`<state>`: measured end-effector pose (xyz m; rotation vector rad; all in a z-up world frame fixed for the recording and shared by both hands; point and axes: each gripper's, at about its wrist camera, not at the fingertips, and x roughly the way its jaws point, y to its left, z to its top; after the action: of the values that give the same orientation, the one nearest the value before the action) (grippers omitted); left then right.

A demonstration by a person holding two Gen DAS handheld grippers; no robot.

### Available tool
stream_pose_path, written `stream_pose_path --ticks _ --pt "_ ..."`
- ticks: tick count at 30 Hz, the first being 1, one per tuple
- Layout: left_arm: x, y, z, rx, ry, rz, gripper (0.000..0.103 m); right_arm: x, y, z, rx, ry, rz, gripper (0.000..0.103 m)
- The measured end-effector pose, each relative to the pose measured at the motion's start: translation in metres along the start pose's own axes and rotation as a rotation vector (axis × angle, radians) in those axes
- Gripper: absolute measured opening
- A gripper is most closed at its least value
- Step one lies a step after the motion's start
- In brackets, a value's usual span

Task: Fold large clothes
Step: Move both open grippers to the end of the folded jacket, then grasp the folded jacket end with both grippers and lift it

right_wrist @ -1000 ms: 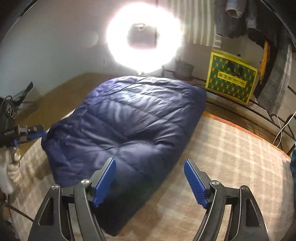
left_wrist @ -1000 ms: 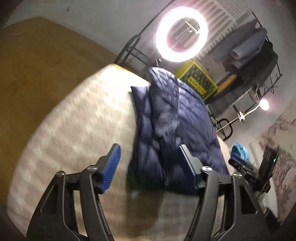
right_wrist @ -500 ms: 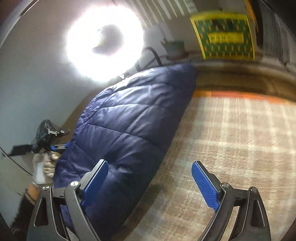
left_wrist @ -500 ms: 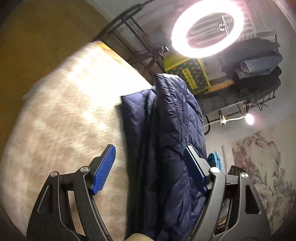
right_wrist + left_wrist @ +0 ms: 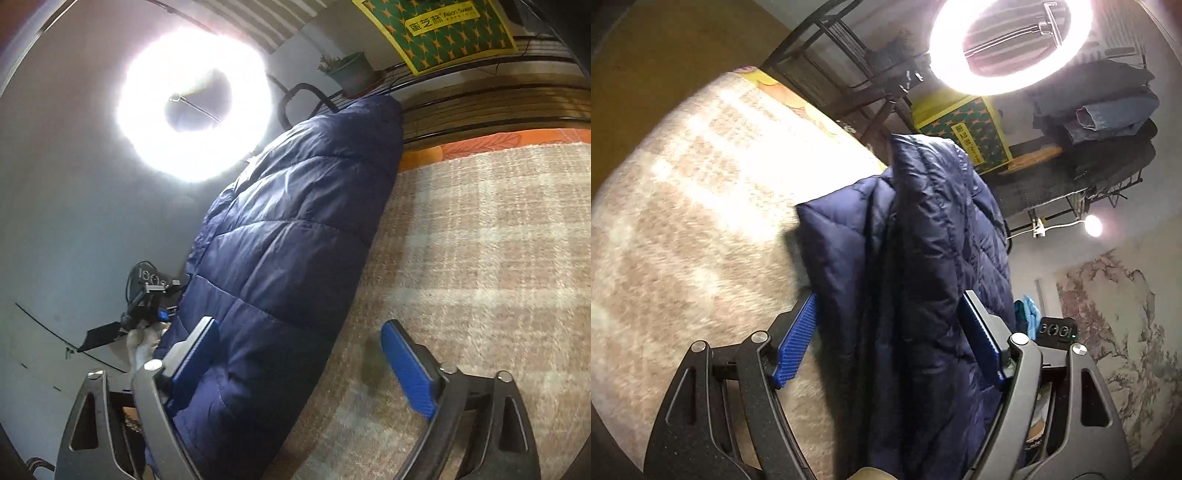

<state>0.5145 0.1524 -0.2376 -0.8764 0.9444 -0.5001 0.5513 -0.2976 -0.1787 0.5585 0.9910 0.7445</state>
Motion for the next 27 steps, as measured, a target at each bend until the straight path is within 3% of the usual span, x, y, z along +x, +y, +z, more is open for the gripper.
stream_pose_path --ticks 5,7,9,12,15,21,27 --pt "0.006 -0.002 0.006 -0.009 -0.012 0.015 0.076 0.02 0.01 0.008 -0.01 0.049 0.045 0.08" --pt "0.011 -0.005 0.005 -0.008 -0.031 0.038 0.067 0.031 0.018 0.012 -0.031 0.053 0.015 0.08" --pt "0.018 -0.009 0.003 0.001 -0.03 0.047 0.051 0.044 0.028 0.015 -0.058 0.06 -0.015 0.078" --pt "0.019 -0.013 -0.001 0.013 -0.039 0.041 0.035 0.052 0.033 0.014 -0.056 0.068 -0.037 0.061" --pt "0.015 -0.021 -0.008 0.031 -0.061 0.042 0.025 0.046 0.036 0.013 -0.056 0.054 -0.037 0.044" --pt "-0.001 -0.051 -0.031 0.056 -0.079 0.061 0.019 0.026 0.055 0.013 -0.112 0.056 -0.086 0.027" --pt "-0.017 -0.09 -0.083 0.087 -0.033 0.04 0.018 -0.018 0.086 -0.01 -0.185 0.098 -0.14 0.024"
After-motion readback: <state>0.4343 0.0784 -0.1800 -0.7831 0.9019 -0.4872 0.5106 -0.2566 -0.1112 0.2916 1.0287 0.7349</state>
